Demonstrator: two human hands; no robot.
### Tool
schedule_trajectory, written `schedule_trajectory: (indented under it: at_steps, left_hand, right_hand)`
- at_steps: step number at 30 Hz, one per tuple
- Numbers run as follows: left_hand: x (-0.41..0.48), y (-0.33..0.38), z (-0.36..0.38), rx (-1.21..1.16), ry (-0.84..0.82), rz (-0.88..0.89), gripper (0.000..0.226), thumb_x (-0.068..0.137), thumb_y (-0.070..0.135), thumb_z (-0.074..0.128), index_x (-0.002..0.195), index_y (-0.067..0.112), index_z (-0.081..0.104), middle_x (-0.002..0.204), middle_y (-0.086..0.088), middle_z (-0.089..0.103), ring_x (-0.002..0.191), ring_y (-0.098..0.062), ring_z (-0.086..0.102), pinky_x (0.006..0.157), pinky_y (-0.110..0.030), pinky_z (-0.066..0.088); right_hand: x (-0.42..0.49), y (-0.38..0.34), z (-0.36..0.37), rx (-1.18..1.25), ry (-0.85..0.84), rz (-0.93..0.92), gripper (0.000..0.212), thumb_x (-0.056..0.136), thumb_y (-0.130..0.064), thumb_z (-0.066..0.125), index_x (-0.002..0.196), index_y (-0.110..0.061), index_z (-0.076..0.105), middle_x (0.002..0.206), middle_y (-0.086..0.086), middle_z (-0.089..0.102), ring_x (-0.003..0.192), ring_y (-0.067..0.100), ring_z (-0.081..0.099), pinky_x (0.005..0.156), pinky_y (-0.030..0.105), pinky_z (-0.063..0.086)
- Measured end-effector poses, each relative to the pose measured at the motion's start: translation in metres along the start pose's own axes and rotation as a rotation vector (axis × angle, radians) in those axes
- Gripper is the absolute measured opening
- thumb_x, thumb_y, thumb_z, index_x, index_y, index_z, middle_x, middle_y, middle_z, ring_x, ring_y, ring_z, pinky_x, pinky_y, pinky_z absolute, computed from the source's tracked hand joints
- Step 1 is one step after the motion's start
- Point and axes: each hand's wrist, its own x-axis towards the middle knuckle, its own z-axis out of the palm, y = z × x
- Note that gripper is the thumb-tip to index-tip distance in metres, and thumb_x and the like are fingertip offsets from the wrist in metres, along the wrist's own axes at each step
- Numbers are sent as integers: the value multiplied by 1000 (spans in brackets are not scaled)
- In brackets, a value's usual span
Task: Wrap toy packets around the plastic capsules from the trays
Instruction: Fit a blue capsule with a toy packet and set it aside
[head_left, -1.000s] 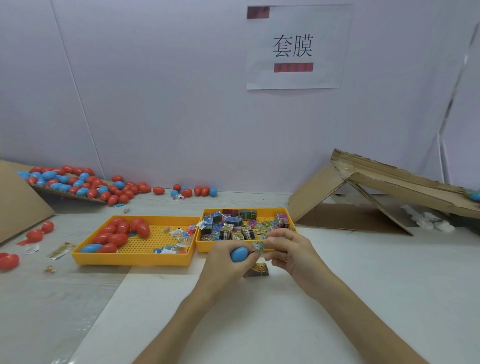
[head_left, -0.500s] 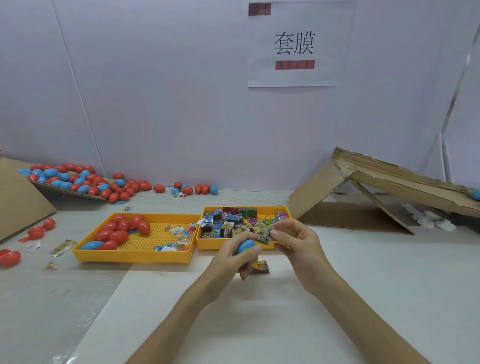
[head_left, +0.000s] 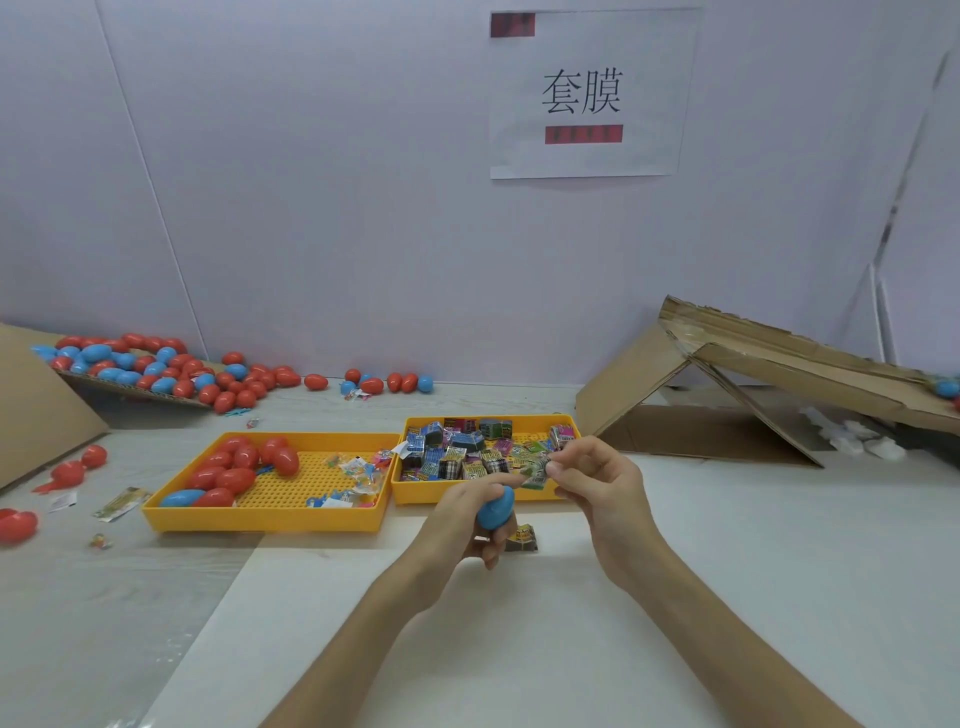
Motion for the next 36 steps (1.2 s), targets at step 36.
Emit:
schedule_trajectory:
  at_steps: [36]
  left_hand:
    - [-11,6,-10,-71,-301,79,50,95,50,53,141,33,58,72,-5,53,64,-16,47,63,-26,43]
  right_hand:
    - [5,-12,-9,39,62,142,32,89,2,67,67,-21,61,77,2,71,74,17,72,61,21,53]
